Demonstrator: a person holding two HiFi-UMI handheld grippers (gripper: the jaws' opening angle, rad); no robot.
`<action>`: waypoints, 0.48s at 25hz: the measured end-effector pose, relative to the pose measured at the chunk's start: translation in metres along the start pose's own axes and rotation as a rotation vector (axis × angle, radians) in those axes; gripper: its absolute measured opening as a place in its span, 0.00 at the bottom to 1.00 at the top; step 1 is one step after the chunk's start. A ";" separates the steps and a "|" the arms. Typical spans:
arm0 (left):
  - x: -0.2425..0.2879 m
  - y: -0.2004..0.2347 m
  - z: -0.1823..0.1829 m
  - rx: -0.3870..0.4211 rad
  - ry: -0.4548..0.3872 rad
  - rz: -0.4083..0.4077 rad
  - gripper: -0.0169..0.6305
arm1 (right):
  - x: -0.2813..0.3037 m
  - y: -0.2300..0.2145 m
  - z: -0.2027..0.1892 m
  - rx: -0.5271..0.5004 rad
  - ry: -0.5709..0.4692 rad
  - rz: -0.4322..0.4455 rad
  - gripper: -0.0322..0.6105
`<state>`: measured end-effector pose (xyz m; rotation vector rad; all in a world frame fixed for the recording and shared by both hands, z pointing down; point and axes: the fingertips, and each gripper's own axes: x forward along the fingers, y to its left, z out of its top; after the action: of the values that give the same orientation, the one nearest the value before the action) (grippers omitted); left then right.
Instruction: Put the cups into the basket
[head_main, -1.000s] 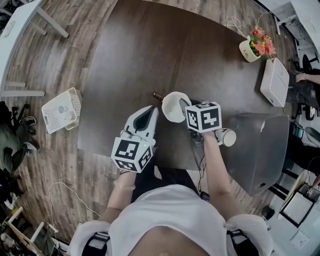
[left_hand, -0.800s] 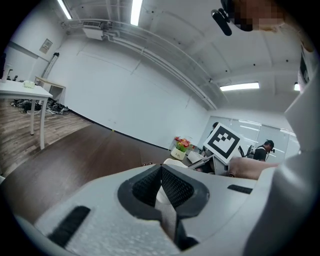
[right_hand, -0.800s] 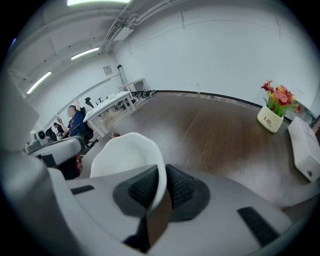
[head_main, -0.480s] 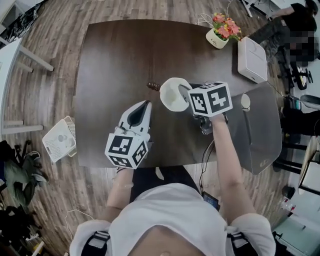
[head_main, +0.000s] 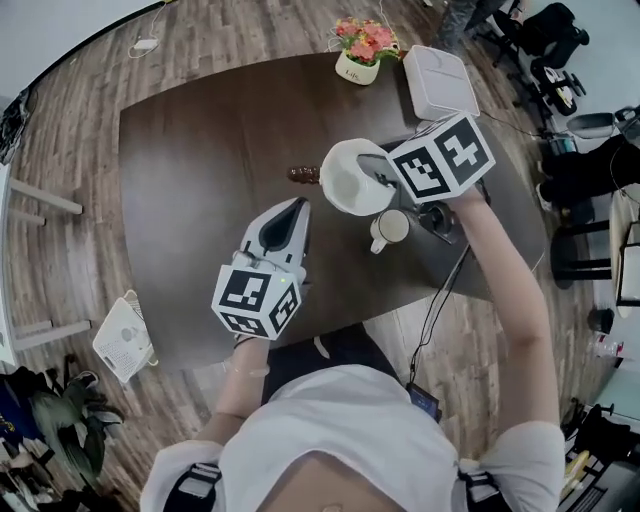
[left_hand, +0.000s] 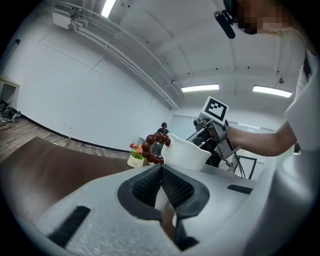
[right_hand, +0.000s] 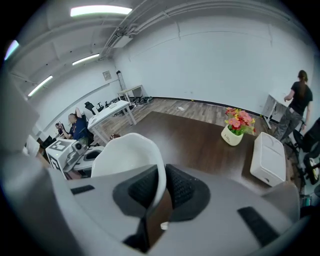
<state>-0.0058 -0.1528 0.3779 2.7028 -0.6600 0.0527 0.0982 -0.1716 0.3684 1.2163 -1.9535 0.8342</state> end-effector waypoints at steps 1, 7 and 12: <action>0.006 -0.011 0.001 0.006 0.001 -0.030 0.04 | -0.010 -0.004 -0.008 0.009 0.009 -0.010 0.11; 0.034 -0.068 0.000 0.043 0.025 -0.186 0.04 | -0.079 -0.032 -0.044 0.078 0.006 -0.042 0.11; 0.054 -0.108 -0.004 0.083 0.043 -0.268 0.04 | -0.137 -0.070 -0.076 0.136 -0.013 -0.144 0.11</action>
<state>0.0909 -0.0859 0.3520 2.8364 -0.2847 0.0713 0.2239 -0.0696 0.3112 1.4263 -1.8198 0.8974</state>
